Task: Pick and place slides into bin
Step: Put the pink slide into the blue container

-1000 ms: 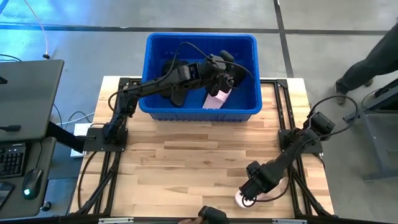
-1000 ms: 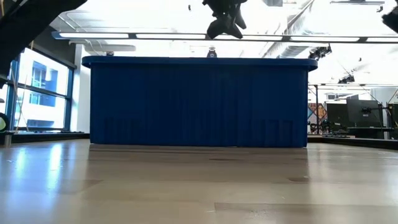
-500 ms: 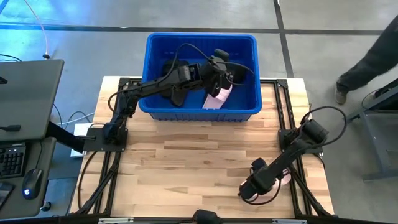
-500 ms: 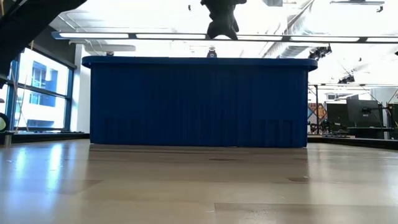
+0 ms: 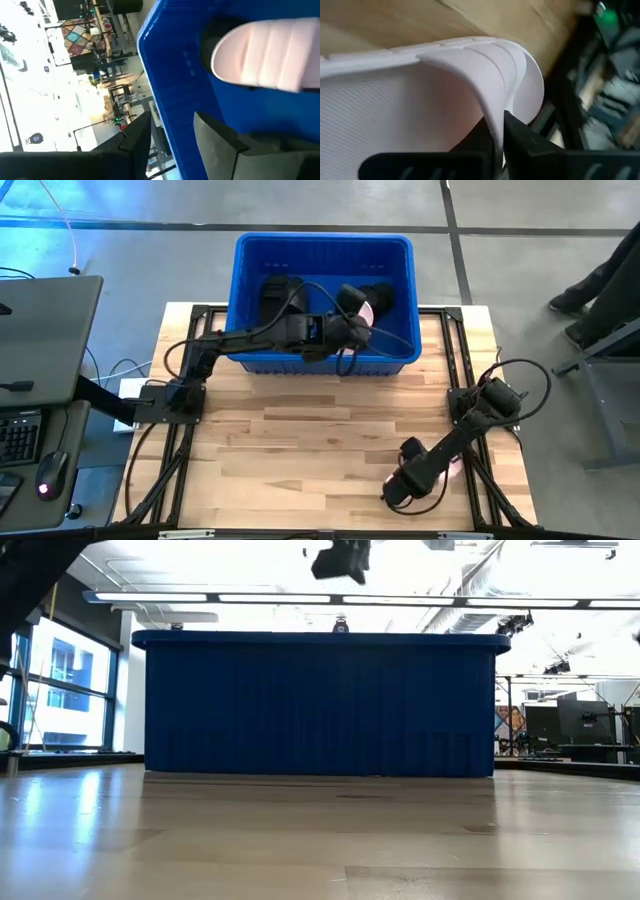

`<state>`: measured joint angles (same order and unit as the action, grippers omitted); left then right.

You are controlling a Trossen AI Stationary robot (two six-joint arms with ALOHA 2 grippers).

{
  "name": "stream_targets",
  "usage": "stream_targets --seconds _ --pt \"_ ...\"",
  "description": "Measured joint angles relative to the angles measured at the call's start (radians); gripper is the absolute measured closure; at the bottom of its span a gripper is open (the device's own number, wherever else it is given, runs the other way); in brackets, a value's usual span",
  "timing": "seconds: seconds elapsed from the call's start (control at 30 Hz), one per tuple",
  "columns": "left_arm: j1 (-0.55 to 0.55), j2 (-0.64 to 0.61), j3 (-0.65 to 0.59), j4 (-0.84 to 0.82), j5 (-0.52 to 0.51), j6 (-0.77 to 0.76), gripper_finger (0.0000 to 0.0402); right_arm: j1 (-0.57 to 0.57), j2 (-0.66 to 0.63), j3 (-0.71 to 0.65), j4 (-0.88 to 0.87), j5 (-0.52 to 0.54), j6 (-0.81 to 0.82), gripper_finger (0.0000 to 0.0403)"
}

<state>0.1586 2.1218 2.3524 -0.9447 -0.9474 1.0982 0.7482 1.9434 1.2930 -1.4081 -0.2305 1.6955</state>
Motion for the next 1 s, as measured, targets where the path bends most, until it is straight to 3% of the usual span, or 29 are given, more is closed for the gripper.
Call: stream_targets --seconds 0.13,0.3,0.43,0.7,0.8,1.0 --pt "-0.024 -0.067 0.003 -0.03 -0.034 -0.006 0.0274 0.022 0.001 0.138 -0.059 0.212 -0.002 0.0399" --pt "-0.021 -0.163 0.003 -0.023 -0.047 -0.007 0.028 0.04 -0.004 0.355 -0.17 0.616 -0.018 0.04" --pt "-0.013 -0.244 0.005 0.017 -0.061 -0.011 0.0278 0.031 -0.021 0.482 -0.163 1.007 -0.254 0.0399" --pt "-0.015 -0.359 0.004 0.001 -0.067 -0.012 0.0277 -0.078 -0.021 0.728 -0.163 1.544 -0.838 0.0401" --pt "-0.015 -0.393 0.004 0.0 -0.068 -0.012 0.0277 -0.173 -0.023 0.818 -0.161 1.659 -1.026 0.0402" --pt "-0.015 -0.454 0.003 0.0 -0.083 -0.008 0.0277 -0.457 -0.024 0.915 -0.113 1.647 -1.263 0.0402"
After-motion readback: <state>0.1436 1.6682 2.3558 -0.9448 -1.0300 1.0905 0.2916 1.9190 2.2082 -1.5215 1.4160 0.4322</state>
